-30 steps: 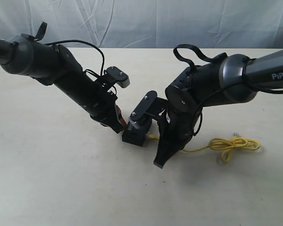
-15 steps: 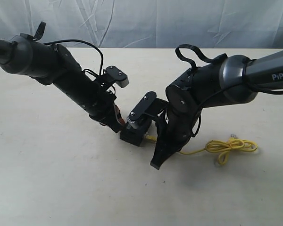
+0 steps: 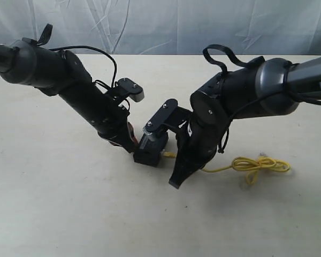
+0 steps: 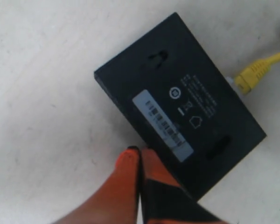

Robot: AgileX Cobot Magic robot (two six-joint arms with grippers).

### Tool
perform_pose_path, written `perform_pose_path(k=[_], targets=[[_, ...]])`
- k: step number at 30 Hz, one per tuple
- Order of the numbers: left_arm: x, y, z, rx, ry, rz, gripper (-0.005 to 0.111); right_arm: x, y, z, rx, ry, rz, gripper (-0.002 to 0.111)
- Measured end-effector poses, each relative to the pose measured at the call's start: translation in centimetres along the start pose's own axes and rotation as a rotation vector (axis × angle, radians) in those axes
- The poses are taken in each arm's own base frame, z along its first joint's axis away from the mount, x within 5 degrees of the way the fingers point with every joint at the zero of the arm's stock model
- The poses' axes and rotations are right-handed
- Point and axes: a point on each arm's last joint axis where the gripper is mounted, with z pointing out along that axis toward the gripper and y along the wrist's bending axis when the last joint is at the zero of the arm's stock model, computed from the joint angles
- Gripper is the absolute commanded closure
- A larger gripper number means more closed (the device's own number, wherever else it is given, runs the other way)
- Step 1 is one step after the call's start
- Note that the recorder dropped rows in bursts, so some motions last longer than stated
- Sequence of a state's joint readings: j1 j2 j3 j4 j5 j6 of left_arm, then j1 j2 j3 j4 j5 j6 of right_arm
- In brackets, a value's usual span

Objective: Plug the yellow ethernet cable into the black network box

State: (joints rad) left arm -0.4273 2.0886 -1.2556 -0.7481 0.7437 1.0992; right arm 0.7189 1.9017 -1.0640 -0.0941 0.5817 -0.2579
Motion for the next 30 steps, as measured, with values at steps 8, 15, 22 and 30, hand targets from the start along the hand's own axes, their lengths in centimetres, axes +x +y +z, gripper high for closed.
perform_pose_path(k=[8,15,22,30], targets=[[0.0,-0.3,-0.8,-0.010,0.020,-0.035,0.107,-0.2,0.1,-0.5,-0.011,-0.021,0.026,0.109],[0.4,-0.3,-0.8,-0.011,0.067,-0.082,0.107,-0.4,0.1,-0.5,-0.012,-0.046,0.026,0.109],[0.5,-0.2,-0.8,-0.016,0.082,-0.099,0.107,-0.5,0.3,-0.5,-0.040,-0.060,0.007,0.109],[0.7,-0.1,-0.9,-0.031,0.100,-0.078,0.107,-0.6,0.7,0.9,-0.054,-0.049,-0.006,0.109]])
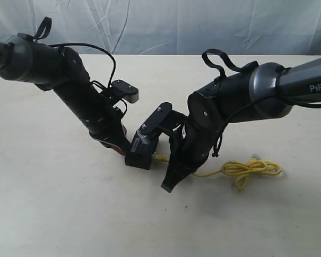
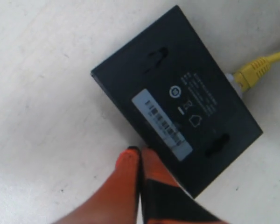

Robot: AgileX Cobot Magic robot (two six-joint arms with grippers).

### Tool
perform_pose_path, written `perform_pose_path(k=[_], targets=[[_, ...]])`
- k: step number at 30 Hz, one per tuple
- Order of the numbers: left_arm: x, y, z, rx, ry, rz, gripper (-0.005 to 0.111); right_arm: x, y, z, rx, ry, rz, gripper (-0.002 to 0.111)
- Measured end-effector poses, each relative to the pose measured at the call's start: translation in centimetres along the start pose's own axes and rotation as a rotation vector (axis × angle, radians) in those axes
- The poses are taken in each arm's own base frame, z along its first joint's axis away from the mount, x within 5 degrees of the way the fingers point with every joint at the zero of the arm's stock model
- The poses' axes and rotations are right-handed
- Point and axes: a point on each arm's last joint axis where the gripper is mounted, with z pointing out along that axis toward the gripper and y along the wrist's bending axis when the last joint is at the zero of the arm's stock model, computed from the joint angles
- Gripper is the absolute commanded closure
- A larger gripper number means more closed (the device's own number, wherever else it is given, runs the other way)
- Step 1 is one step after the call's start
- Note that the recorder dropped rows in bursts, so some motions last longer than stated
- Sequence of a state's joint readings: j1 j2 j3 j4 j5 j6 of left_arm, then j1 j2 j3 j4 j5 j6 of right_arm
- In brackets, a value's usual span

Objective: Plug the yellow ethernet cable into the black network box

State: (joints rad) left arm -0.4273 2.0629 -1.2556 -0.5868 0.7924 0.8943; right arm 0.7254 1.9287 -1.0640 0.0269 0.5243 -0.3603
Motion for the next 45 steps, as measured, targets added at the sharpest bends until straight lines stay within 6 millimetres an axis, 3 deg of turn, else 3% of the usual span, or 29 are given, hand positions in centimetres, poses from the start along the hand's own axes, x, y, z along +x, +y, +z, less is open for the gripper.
perform_pose_path(k=[6,10,19,24,26,37,39,45], targets=[[0.1,0.1,-0.1,-0.013,0.010,0.017,0.107,-0.1,0.1,0.0,-0.001,-0.010,0.001,0.107],[0.0,-0.1,-0.1,-0.007,0.010,0.017,0.107,-0.4,0.1,0.0,0.005,-0.038,0.006,0.075],[0.0,-0.3,-0.1,0.006,0.010,0.016,0.107,-0.8,0.1,-0.1,0.011,-0.067,0.011,0.074],[0.0,-0.3,-0.1,0.006,0.010,0.016,0.107,-0.7,0.1,-0.2,0.009,-0.063,0.011,0.053],[0.0,-0.3,-0.1,0.005,0.011,0.017,0.107,-0.7,0.2,-0.5,0.008,-0.063,0.011,0.050],[0.4,0.5,-0.4,-0.043,0.033,-0.008,0.107,-0.7,0.2,-2.9,0.007,-0.072,0.031,0.053],[0.5,0.9,-1.0,-0.064,0.026,-0.050,0.107,-0.7,0.2,-3.5,0.008,-0.080,0.035,0.062],[0.4,1.5,-4.3,-0.121,-0.050,-0.150,0.107,-0.7,0.3,-4.9,0.011,-0.097,0.055,0.108]])
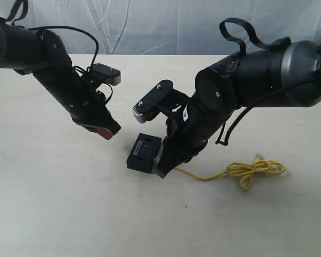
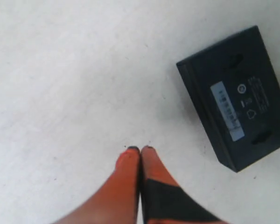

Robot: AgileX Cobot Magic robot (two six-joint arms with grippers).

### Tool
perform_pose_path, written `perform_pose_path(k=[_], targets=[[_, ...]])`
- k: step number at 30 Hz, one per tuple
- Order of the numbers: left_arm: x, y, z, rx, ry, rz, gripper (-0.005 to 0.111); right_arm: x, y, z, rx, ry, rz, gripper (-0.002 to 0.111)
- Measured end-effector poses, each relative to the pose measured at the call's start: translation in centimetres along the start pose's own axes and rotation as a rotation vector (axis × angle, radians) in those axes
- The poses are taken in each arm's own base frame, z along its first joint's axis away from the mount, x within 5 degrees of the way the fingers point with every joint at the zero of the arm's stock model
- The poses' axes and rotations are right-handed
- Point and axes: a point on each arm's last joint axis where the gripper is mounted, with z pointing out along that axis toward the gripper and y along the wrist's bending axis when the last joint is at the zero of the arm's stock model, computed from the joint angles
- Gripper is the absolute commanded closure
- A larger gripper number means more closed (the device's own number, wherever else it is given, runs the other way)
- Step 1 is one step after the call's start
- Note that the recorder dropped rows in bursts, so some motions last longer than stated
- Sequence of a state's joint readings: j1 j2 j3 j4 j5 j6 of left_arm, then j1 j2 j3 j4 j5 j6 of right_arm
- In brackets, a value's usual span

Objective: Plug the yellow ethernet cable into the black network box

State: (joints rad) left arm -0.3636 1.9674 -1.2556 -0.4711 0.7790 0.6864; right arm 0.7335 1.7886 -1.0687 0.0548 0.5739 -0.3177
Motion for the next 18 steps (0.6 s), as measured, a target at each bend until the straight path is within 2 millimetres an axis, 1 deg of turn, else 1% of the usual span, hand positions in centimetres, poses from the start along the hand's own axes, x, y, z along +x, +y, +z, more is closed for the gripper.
perform_pose_path(k=[5,9,12,15,18], targets=[[-0.4,-0.4,-2.5,-0.042,-0.047,-0.041,0.107,0.1,0.2,-0.4,-0.022,0.011,0.035,0.108],[-0.4,-0.6,-4.6,-0.111,-0.071,-0.075,0.107,0.5,-0.5,-0.7,-0.057,0.024,0.131,0.108],[-0.2,-0.4,-6.4,-0.193,-0.123,-0.096,0.107,1.0,-1.9,-1.7,-0.073,0.012,0.229,0.108],[0.4,-0.1,-8.2,-0.238,-0.211,-0.147,0.107,1.6,-4.1,-3.5,-0.064,-0.034,0.337,0.108],[1.7,0.9,-10.0,-0.273,-0.282,-0.221,0.107,2.6,-6.3,-5.7,-0.050,-0.081,0.442,0.108]])
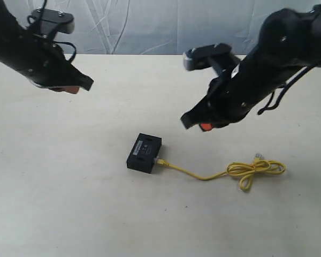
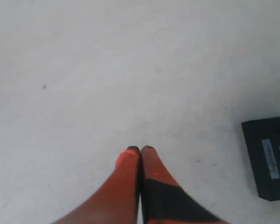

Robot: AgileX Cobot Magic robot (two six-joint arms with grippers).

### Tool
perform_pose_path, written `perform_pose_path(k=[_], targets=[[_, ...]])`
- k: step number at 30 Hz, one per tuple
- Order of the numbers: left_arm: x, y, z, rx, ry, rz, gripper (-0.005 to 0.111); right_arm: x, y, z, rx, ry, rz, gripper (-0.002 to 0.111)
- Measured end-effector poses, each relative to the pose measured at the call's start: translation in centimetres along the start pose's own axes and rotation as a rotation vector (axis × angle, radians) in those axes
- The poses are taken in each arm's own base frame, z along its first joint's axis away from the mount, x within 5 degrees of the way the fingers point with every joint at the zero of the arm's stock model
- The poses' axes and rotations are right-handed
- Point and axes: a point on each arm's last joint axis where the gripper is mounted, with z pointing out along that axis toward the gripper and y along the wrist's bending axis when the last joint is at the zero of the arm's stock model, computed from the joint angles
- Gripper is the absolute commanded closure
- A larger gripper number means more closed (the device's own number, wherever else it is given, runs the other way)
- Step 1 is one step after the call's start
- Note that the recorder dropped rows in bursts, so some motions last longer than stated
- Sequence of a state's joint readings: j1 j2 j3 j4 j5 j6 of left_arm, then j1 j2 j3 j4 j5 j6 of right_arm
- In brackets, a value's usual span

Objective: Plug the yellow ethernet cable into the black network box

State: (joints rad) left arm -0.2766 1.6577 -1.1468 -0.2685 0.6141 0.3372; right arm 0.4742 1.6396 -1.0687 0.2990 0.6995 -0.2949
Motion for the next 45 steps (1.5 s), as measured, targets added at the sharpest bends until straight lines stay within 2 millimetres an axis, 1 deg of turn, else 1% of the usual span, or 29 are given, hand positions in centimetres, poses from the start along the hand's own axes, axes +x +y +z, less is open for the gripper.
perform_pose_path(k=[4,7,9,10,12,13,16,21,26,28,33,37,42,45], targets=[[1.2,3.2,-2.3,-0.050,-0.049,-0.135,0.107,0.2,-3.0,-3.3,0.035,-0.071,0.107,0.108],[1.9,4.7,-4.0,-0.074,-0.091,-0.213,0.107,0.7,-4.6,-5.7,0.065,-0.118,0.158,0.108],[2.3,5.1,-4.9,-0.085,-0.113,-0.237,0.107,1.0,-5.2,-7.2,0.084,-0.153,0.180,0.108],[2.5,5.1,-5.6,-0.093,-0.138,-0.244,0.107,1.4,-5.3,-8.0,0.093,-0.172,0.190,0.108],[2.7,4.9,-6.6,-0.099,-0.174,-0.253,0.107,2.1,-5.3,-9.1,0.105,-0.195,0.200,0.108],[2.9,4.7,-7.1,-0.102,-0.193,-0.254,0.107,2.6,-5.1,-9.9,0.112,-0.214,0.200,0.108],[3.3,4.1,-8.8,-0.107,-0.250,-0.255,0.107,4.0,-4.3,-11.4,0.116,-0.258,0.200,0.108],[4.3,3.2,-11.1,-0.115,-0.343,-0.262,0.107,6.4,-2.5,-14.4,0.139,-0.408,0.187,0.108],[5.7,2.0,-13.6,-0.124,-0.424,-0.252,0.107,9.1,-0.9,-17.1,0.178,-0.570,0.158,0.108],[6.5,1.5,-14.6,-0.128,-0.453,-0.245,0.107,10.4,-0.3,-17.8,0.188,-0.618,0.147,0.108],[8.7,0.2,-16.8,-0.151,-0.539,-0.206,0.107,13.5,1.1,-19.1,0.210,-0.723,0.121,0.108],[10.7,-0.8,-18.9,-0.196,-0.667,-0.158,0.107,15.8,1.9,-19.8,0.240,-0.820,0.096,0.108],[13.3,-1.8,-20.6,-0.260,-0.813,-0.103,0.107,18.5,2.7,-19.9,0.277,-0.958,0.074,0.108],[14.8,-2.3,-21.5,-0.291,-0.897,-0.084,0.107,20.0,2.8,-19.5,0.298,-1.030,0.066,0.108]])
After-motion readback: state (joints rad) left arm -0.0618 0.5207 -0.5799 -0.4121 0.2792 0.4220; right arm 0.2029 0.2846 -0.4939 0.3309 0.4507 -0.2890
